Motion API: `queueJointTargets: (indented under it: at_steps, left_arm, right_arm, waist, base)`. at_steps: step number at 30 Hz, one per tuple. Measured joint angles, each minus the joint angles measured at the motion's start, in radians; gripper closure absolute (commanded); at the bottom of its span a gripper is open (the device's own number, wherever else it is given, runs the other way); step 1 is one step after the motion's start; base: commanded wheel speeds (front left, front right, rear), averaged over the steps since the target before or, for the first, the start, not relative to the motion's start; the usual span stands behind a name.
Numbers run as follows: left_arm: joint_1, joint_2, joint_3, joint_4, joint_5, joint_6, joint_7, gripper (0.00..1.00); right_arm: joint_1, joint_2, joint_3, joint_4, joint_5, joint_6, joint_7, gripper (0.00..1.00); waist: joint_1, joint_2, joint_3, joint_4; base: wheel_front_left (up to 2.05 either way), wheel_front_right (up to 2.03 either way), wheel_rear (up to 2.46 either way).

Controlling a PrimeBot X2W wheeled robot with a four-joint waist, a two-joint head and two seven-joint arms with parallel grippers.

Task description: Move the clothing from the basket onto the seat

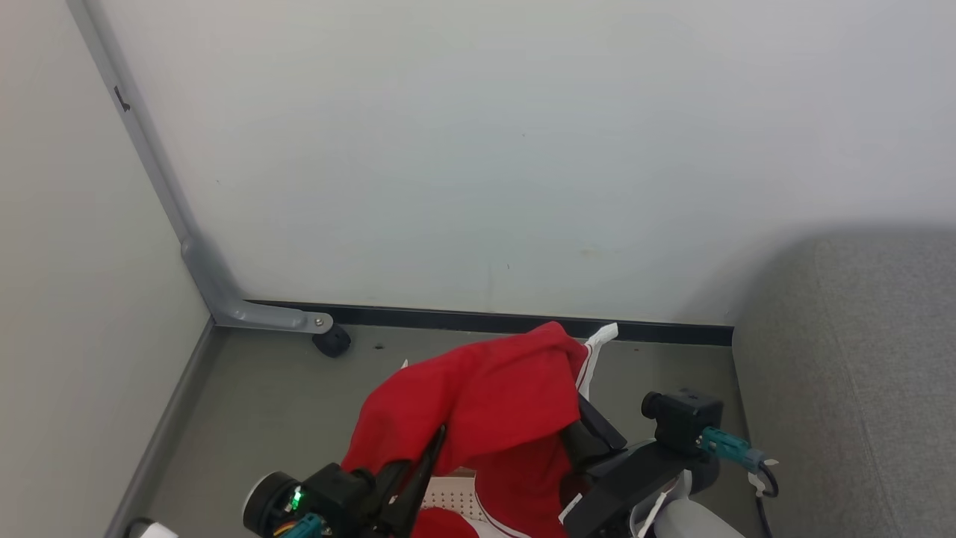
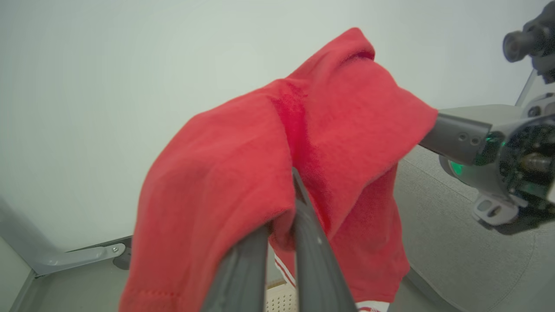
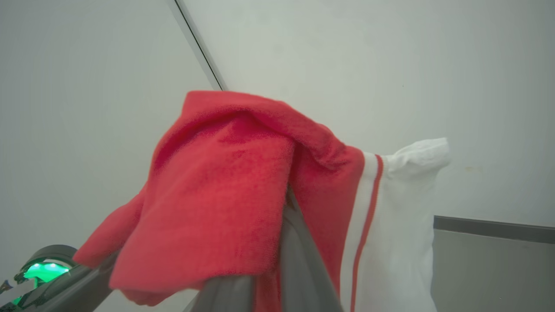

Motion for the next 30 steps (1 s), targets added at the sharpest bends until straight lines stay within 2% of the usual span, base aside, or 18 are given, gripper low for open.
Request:
queueJointTargets:
  at_steps: [3,4,5,17,22,30]
  left_arm:
    - [0.007,-0.011,-0.013,0.015,-0.012,-0.005,0.000,1.00]
    - [0.007,-0.013,-0.015,0.020,-0.019,-0.009,0.000,0.56]
    - [0.007,-0.014,-0.017,0.024,-0.020,-0.009,0.000,0.00]
    - [0.054,0.001,-0.032,0.072,-0.022,-0.025,0.000,0.00]
    - [0.072,0.017,-0.010,0.094,-0.027,-0.024,0.000,0.00]
    - [0.074,0.025,0.108,0.078,-0.047,0.031,0.000,0.00]
  right_arm:
    - [0.002,0.000,-0.006,-0.012,0.008,0.002,0.000,1.00]
    - [0.002,0.000,-0.008,-0.014,0.010,0.003,0.000,1.00]
    - [0.002,0.000,-0.010,-0.015,0.010,0.003,0.000,1.00]
    - [0.014,0.000,-0.077,-0.016,0.006,0.007,0.000,1.00]
    - [0.018,-0.004,-0.109,-0.019,-0.002,0.007,0.000,1.00]
    - [0.065,-0.037,-0.143,-0.042,-0.032,0.007,0.000,1.00]
  waist:
    - [0.0000,0.0000,0.002,-0.002]
    - [0.0000,0.0000,0.002,-0.002]
    - [0.0000,0.0000,0.003,-0.003]
    - [0.0000,0.0000,0.003,-0.001]
    - [0.0000,0.0000,0.001,0.004]
    - [0.0000,0.0000,-0.006,0.012]
  base:
    - [0.00,0.00,0.00]
    - [0.00,0.00,0.00]
    - [0.00,0.00,0.00]
    - [0.00,0.00,0.00]
    - [0.00,0.00,0.00]
    - [0.00,0.00,0.00]
